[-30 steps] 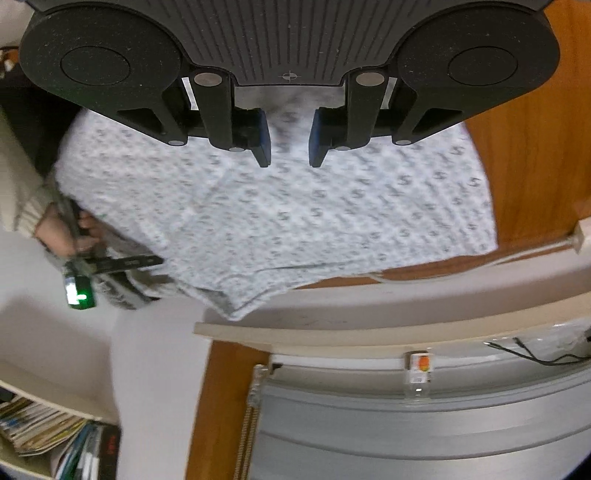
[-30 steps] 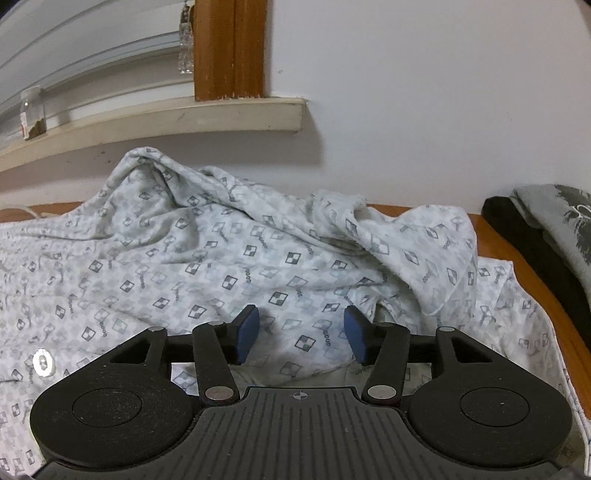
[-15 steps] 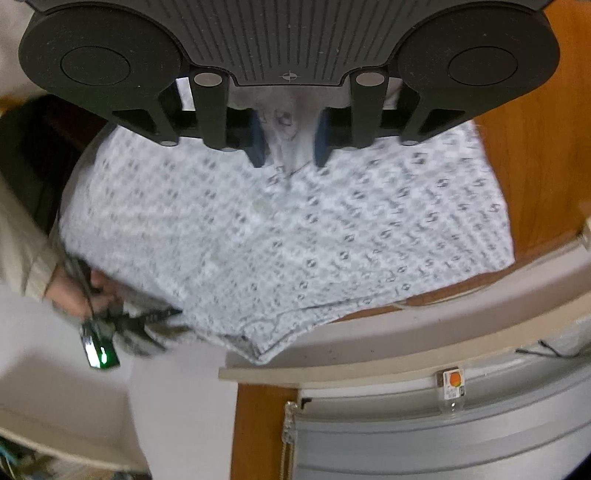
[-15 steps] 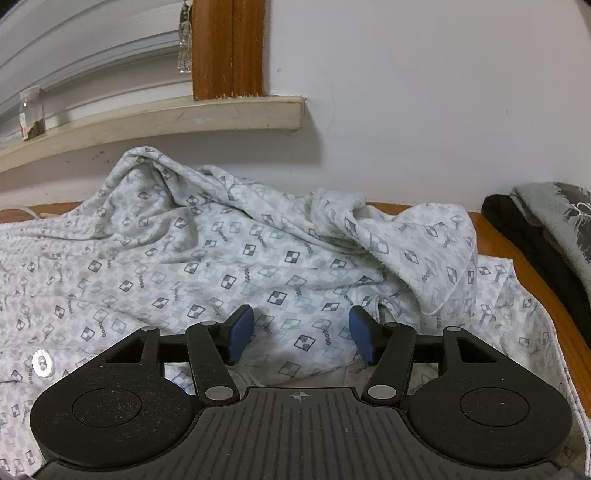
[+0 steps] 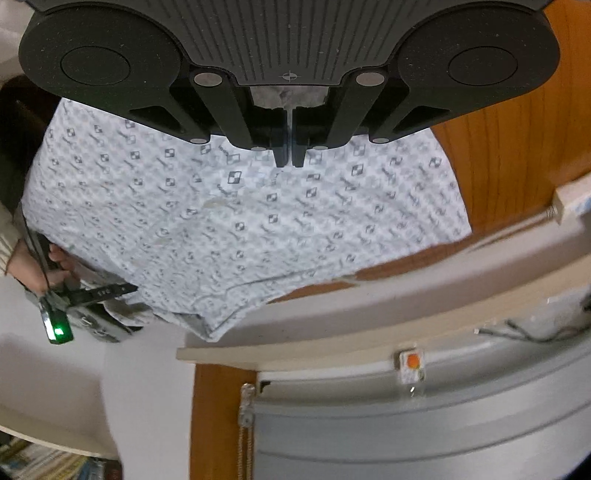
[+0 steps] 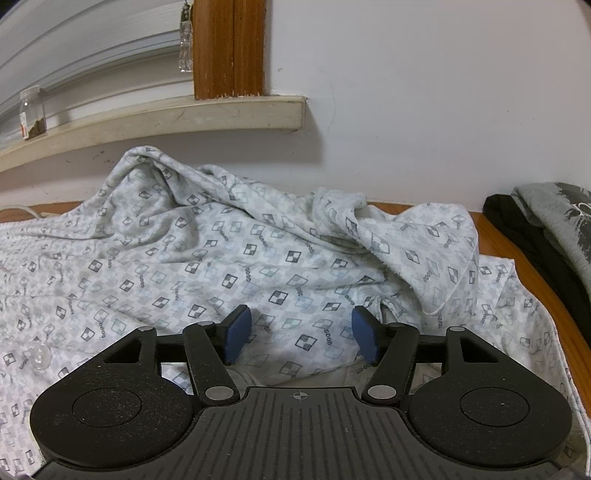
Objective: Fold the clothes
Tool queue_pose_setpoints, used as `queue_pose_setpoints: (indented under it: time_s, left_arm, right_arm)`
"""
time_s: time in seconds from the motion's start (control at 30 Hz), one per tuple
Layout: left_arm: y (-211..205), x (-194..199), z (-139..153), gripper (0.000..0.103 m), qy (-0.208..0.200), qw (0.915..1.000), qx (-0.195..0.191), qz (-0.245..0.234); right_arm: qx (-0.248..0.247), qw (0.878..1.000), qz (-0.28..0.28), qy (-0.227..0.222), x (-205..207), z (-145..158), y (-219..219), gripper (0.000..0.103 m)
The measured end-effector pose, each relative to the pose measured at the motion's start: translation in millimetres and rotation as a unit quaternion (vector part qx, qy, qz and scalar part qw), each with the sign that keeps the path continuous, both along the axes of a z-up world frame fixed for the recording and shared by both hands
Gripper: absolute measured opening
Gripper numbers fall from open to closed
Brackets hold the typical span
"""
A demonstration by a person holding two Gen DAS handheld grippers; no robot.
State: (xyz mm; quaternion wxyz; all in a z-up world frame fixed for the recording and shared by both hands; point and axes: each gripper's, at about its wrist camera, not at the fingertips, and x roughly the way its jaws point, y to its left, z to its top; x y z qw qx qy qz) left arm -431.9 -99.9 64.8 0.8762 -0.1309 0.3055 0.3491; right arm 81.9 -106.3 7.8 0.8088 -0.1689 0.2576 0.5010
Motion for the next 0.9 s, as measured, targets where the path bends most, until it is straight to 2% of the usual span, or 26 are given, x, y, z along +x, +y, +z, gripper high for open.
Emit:
queue_pose_setpoints:
  time_s: [0.13,0.2,0.27,0.33,0.47,0.53,0.6,0.67,0.7,0.73,0.83,0.9]
  left_arm:
    - [-7,-23,-3,0.009,-0.024,0.9991,-0.004,0.036]
    - [-16,-31,-1,0.017,-0.027,0.9986,0.001,0.044]
    - [-26,-38,1,0.034,-0.03,0.9984,0.003,0.047]
    - [-32,-42,2,0.045,-0.036,0.9983,-0.001,0.045]
    - [-34,-48,-3,0.045,-0.058,0.9974,-0.021,0.038]
    - [-31,-47,-9,0.042,-0.053,0.9974,-0.027,0.04]
    - [-28,-46,-14,0.035,-0.045,0.9977,-0.027,0.043]
    - [-23,-44,-18,0.023,-0.039,0.998,-0.026,0.042]
    - [-20,-43,-20,0.006,-0.036,0.9983,-0.026,0.039]
    - [-20,-43,-21,0.003,-0.029,0.9986,-0.015,0.042]
    - [-12,-44,-19,0.003,-0.008,0.9976,0.023,0.065]
    - [0,-46,-13,0.003,-0.01,0.9966,0.027,0.077]
  right_arm:
    - [0.0,1.0,0.001,0.0,0,0,0,0.062]
    - [0.0,1.0,0.0,0.0,-1,0,0,0.062]
    - [0.0,1.0,0.0,-0.001,-1,0,0,0.062]
    - [0.0,1.0,0.0,0.0,-1,-1,0,0.063]
    - [0.0,1.0,0.0,-0.001,-1,-1,0,0.063]
    - [0.0,1.0,0.0,-0.001,-1,-1,0,0.063]
    - [0.0,1.0,0.0,-0.001,0,-1,0,0.063]
    - [0.0,1.0,-0.001,-0.002,-1,-1,0,0.063]
    - [-0.001,1.0,-0.001,-0.002,-1,-1,0,0.063]
    - [-0.001,1.0,-0.001,-0.002,-1,-1,0,0.063]
    - [-0.001,1.0,-0.001,-0.003,-1,0,0,0.064]
    - [0.002,1.0,-0.007,0.008,0,0,-2,0.067]
